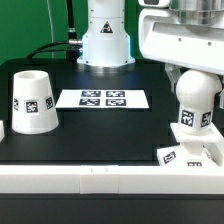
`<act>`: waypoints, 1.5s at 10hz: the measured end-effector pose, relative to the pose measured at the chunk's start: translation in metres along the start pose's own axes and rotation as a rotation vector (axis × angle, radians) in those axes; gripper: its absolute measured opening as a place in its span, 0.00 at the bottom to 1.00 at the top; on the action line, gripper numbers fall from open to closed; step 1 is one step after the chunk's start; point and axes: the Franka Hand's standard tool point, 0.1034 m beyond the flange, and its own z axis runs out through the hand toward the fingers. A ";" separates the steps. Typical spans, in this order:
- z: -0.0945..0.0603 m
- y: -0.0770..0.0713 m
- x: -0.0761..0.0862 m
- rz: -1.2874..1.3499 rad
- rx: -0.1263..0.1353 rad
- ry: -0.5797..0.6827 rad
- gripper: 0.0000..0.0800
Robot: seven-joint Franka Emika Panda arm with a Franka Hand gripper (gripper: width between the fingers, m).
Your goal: Assemble lamp
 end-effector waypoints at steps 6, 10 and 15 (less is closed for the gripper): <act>0.000 -0.002 -0.001 0.285 0.025 -0.048 0.72; -0.001 -0.002 -0.002 0.090 0.024 -0.042 0.87; -0.001 -0.001 -0.002 -0.332 0.029 -0.040 0.87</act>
Offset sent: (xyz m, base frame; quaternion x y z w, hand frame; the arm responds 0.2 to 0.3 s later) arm 0.0023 -0.0136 -0.0021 0.0101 -0.0015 0.1732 0.9848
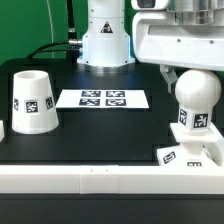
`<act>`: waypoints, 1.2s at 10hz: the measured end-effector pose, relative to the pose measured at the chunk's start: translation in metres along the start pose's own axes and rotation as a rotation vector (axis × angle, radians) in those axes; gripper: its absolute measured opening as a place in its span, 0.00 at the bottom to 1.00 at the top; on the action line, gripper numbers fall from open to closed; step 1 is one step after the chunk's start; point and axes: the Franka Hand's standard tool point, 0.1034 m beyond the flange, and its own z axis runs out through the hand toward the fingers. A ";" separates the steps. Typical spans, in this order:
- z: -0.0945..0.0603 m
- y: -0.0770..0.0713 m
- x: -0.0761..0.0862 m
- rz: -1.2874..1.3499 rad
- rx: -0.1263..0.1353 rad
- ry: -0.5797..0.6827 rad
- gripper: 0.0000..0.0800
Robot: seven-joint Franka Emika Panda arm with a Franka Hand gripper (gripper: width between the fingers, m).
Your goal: Assemble lamp
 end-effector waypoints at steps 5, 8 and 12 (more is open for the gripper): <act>-0.001 0.003 0.000 -0.516 -0.061 0.025 0.87; -0.003 0.001 0.001 -0.817 -0.087 0.034 0.87; -0.001 0.003 0.002 -1.101 -0.094 0.019 0.87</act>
Offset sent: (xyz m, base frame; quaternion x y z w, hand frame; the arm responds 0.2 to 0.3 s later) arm -0.0071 -0.0121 0.0049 -0.0892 0.0348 -0.3244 0.9411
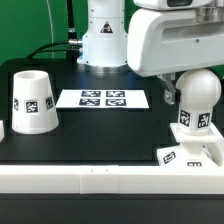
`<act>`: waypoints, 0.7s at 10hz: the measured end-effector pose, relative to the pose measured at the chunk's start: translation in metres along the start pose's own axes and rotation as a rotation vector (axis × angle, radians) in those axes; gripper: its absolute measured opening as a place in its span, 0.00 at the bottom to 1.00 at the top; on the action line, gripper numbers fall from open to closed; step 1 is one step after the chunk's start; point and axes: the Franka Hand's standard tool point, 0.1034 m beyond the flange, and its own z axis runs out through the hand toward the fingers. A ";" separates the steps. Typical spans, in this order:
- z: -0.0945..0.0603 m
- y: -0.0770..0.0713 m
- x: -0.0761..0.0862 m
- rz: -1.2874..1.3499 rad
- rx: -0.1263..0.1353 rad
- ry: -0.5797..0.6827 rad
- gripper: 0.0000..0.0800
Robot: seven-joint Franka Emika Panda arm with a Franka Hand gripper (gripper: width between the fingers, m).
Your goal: Assemble lamp
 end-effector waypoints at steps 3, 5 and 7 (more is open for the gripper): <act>0.000 0.002 -0.001 -0.243 -0.014 -0.007 0.87; -0.002 0.004 0.001 -0.435 -0.024 -0.010 0.87; -0.003 0.005 0.002 -0.595 -0.031 -0.017 0.87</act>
Offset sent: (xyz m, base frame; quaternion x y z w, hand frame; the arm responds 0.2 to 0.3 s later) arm 0.0042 0.0014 0.0068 -0.0166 -0.0069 -0.2650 0.9641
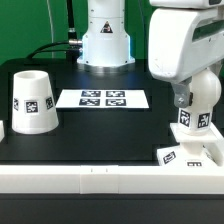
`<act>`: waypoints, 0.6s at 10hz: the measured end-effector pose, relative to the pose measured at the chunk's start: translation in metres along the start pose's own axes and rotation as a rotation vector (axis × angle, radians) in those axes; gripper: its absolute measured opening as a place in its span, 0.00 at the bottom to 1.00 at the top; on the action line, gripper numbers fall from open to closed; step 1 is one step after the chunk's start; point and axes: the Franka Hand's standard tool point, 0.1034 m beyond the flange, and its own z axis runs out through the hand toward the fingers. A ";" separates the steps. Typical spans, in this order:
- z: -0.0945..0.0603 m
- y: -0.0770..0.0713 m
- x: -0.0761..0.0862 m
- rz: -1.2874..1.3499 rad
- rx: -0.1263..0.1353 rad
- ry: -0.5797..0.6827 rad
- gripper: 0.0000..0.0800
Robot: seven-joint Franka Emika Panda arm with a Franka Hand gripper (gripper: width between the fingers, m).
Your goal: Assemble lamp
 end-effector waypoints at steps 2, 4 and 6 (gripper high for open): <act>0.001 -0.003 0.002 -0.157 -0.004 -0.008 0.87; 0.000 -0.001 0.003 -0.349 -0.018 -0.026 0.87; -0.001 0.000 0.005 -0.526 -0.031 -0.047 0.87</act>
Offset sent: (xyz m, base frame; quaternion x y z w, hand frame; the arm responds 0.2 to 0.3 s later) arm 0.0113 0.0088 0.0053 -0.0119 -0.0191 -0.2022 0.9791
